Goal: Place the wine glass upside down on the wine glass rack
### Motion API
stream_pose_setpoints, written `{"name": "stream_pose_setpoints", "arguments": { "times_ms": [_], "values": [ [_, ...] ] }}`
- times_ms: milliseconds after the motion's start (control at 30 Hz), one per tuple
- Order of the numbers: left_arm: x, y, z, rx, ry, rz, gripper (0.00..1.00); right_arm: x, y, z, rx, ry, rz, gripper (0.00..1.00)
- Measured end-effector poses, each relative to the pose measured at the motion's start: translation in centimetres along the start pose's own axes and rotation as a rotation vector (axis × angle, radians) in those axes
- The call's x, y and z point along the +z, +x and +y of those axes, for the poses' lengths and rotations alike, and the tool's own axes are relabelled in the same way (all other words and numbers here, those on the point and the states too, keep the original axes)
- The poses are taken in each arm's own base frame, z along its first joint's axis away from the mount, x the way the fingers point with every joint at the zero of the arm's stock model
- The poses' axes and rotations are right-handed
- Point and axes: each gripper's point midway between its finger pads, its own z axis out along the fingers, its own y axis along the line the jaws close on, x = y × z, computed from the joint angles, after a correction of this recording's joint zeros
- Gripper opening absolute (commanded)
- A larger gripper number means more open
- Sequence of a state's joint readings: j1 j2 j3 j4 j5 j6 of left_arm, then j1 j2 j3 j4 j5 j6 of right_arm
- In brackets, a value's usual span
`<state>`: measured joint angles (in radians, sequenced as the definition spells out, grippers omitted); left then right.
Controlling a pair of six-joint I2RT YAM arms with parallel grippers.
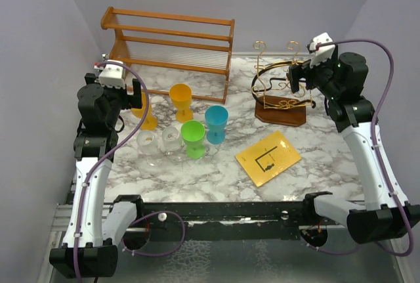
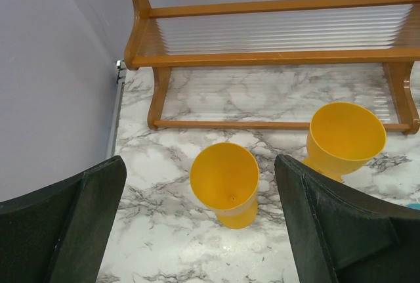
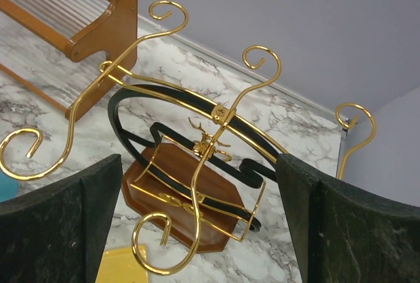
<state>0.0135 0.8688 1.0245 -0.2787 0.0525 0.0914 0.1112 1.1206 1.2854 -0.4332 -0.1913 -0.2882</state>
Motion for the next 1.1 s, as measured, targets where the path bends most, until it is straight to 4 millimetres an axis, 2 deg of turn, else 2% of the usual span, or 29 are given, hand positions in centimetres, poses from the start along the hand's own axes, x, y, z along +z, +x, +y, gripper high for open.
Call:
{"name": "stream_pose_setpoints", "arguments": {
  "times_ms": [233,367,667,1100],
  "values": [
    [0.4,0.4,-0.5,-0.009,0.026,0.013,0.99,3.6,0.3,-0.7,0.057,0.015,0.013,0.99],
    [0.7,0.6,-0.8,-0.01,0.042,0.02,0.99,5.0,-0.2,-1.3,0.01,0.007,0.017,0.99],
    [1.0,0.7,-1.4,-0.011,0.083,0.029,0.99,5.2,1.3,-1.6,-0.184,-0.031,0.091,1.0],
    [1.6,1.3,-2.2,-0.01,0.127,0.049,0.99,7.9,3.8,-1.2,-0.283,-0.149,0.223,0.92]
  ]
}}
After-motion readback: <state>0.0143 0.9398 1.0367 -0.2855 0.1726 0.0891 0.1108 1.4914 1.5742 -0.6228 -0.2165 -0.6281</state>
